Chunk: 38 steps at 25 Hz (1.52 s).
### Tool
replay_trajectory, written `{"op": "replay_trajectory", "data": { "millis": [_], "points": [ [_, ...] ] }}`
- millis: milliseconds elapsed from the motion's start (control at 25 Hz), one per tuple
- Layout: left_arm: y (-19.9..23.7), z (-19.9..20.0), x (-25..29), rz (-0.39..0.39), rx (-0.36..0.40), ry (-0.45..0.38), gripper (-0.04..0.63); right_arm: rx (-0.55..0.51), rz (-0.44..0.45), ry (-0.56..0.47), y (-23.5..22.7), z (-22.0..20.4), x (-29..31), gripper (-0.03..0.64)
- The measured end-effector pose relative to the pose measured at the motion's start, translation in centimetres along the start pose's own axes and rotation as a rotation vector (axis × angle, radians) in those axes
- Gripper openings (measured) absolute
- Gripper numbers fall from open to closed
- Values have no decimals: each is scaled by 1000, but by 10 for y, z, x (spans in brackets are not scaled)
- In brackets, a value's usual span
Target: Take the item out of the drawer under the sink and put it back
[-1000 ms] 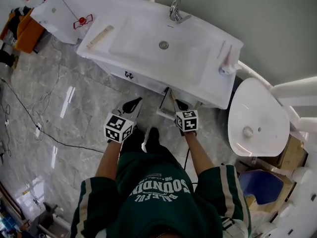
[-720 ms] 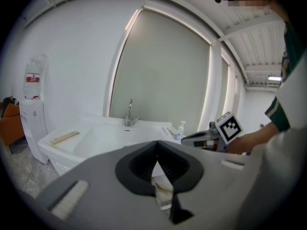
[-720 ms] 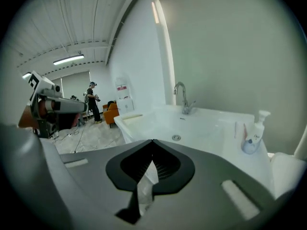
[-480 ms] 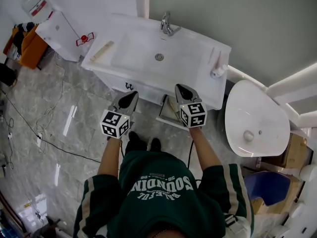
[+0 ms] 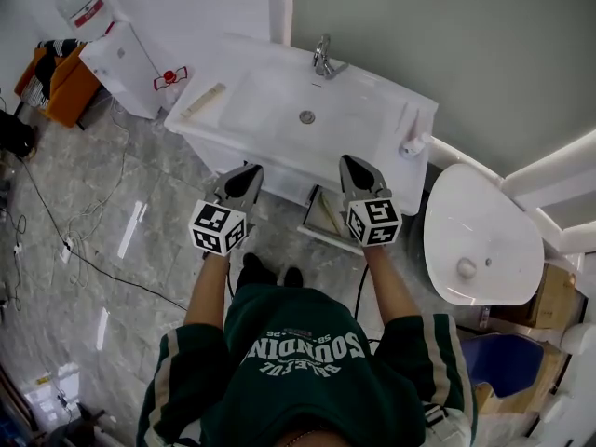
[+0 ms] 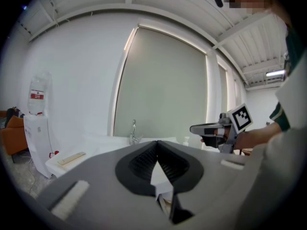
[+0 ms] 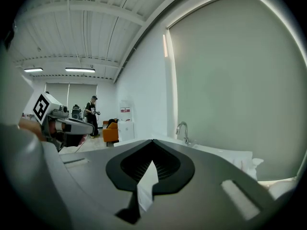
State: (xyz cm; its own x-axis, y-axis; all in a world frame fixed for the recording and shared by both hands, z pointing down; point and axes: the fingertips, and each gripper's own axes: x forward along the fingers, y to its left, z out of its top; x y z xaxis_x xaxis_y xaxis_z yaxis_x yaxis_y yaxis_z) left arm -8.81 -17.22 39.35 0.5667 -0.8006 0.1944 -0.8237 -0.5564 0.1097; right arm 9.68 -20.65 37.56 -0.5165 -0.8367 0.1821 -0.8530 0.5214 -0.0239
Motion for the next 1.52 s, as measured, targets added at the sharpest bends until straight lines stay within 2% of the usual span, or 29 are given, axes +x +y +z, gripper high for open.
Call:
{"op": "replay_trajectory", "data": {
  "millis": [520, 1520],
  "points": [
    [1, -13, -3, -9, -20, 14, 49, 3, -3, 30, 13, -20, 0, 2],
    [2, -17, 3, -14, -28, 21, 49, 23, -4, 37, 8, -26, 2, 2]
  ]
}}
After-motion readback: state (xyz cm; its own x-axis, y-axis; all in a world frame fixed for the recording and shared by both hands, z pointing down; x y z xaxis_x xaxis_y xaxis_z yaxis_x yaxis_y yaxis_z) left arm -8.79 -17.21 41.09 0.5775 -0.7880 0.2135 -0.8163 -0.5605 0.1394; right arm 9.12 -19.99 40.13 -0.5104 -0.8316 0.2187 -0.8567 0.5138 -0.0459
